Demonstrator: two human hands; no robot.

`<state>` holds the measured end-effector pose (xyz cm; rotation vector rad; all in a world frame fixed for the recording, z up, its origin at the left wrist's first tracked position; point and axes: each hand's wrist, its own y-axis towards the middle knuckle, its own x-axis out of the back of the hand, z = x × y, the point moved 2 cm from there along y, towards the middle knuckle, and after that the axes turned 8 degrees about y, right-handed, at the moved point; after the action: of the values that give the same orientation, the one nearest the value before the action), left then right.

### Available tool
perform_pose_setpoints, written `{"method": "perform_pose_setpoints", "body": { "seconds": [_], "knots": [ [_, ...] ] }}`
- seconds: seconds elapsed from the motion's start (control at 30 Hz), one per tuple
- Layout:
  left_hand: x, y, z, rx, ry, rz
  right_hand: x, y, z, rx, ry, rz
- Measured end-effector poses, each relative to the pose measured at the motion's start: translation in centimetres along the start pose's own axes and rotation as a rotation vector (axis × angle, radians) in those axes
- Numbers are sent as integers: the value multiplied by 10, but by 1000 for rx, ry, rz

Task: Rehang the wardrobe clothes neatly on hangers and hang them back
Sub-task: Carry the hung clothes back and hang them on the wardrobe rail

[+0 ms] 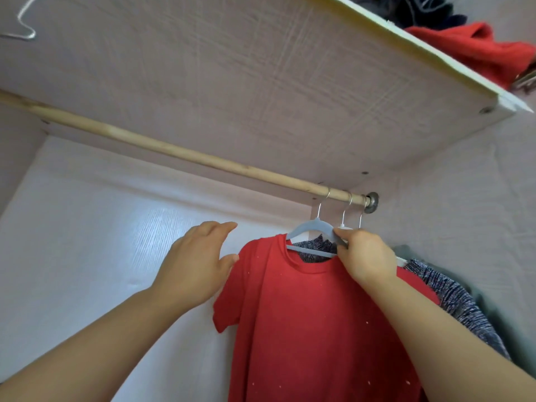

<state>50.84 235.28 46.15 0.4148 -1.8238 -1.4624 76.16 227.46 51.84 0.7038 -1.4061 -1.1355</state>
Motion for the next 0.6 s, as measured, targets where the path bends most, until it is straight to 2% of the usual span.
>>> {"method": "perform_pose_setpoints", "body": {
  "seconds": [0.13,0.3,0.43,0.6],
  "knots": [
    [-3,-7,0,1,3,25,-1,-12,-1,67,48,-31],
    [0,-21,2,6,2,49,3,-18,2,47,113,-5],
    [9,-38,8,18,-4,92,6,-30,7,62,68,40],
    [25,-73,20,38,-18,138,2,-82,29,162,-33,16]
  ]
}}
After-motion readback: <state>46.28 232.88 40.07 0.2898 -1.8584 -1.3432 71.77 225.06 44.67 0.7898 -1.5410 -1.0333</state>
